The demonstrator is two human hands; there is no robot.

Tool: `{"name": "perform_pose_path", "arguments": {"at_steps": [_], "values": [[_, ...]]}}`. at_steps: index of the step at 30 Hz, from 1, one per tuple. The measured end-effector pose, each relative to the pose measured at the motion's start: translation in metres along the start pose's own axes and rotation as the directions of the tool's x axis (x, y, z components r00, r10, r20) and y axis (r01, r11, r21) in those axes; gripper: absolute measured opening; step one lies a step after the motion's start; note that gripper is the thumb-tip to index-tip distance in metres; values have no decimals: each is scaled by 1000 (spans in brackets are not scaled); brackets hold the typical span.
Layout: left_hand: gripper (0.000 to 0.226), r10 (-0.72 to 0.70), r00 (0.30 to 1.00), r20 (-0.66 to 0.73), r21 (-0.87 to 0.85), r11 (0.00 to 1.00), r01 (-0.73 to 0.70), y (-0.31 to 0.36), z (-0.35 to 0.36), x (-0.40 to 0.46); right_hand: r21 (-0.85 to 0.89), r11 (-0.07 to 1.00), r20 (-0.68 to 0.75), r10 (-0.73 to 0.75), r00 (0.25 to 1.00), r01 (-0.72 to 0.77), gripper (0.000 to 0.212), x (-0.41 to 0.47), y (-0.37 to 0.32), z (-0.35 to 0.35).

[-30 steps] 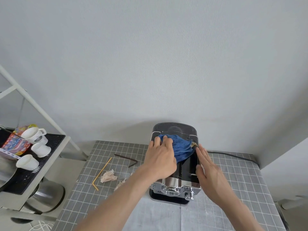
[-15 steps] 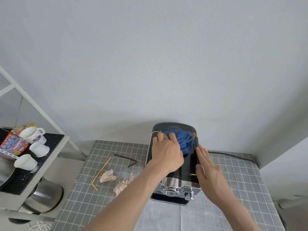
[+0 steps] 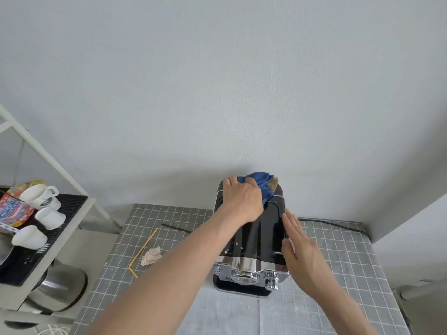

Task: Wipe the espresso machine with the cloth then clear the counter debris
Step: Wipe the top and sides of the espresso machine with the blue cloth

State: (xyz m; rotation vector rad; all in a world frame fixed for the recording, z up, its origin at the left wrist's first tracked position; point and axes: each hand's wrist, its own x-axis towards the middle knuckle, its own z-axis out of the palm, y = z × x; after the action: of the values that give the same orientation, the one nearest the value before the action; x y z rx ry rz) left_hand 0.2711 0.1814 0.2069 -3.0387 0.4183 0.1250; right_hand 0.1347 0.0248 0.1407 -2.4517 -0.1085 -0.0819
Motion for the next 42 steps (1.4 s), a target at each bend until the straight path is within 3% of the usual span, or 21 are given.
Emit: {"name": "perform_pose_path", "arguments": {"at_steps": [4, 8, 15, 22, 28, 33, 36, 37, 39, 41, 42], "values": [[27, 98, 995, -8, -179, 979, -98, -28, -7, 37, 9, 1000, 5, 17, 1000, -17, 63, -2, 1, 1], [56, 292, 956, -16, -405, 873, -273, -57, -10, 56, 20, 999, 9, 49, 999, -49, 64, -2, 0, 1], [44, 562, 827, 17, -114, 823, -556, -131, -1, 52, 34, 996, 1, 80, 997, -80, 64, -4, -3, 3], [46, 581, 814, 23, -14, 814, -581, -167, -2, 37, 60, 994, -9, 93, 996, -92, 63, -4, -7, 5], [55, 516, 856, -33, -328, 804, -497, -141, 18, 47, 51, 994, -16, 94, 995, -94, 64, -4, -9, 4], [62, 566, 810, -157, -87, 809, -582, -167, 24, 51, 42, 995, -20, 96, 995, -95, 63, -2, -6, 4], [55, 514, 857, -47, 59, 857, -511, -176, 15, 51, 52, 995, -21, 92, 996, -91, 64, -2, -7, 4], [53, 480, 877, 4, 39, 877, -480, -175, 17, 51, 50, 994, -19, 96, 995, -95, 64, -4, -7, 6], [50, 365, 931, 21, -242, 905, -350, -172, 18, 52, 42, 996, -26, 85, 996, -83, 63, -3, -7, 5], [48, 219, 976, -12, -614, 769, -180, -164, 21, 53, 48, 994, -20, 102, 995, -101, 62, -2, -5, 6], [46, 169, 985, -31, -718, 682, -140, -159, 19, 54, 45, 994, -14, 100, 995, -100, 62, -1, -3, 7]]}}
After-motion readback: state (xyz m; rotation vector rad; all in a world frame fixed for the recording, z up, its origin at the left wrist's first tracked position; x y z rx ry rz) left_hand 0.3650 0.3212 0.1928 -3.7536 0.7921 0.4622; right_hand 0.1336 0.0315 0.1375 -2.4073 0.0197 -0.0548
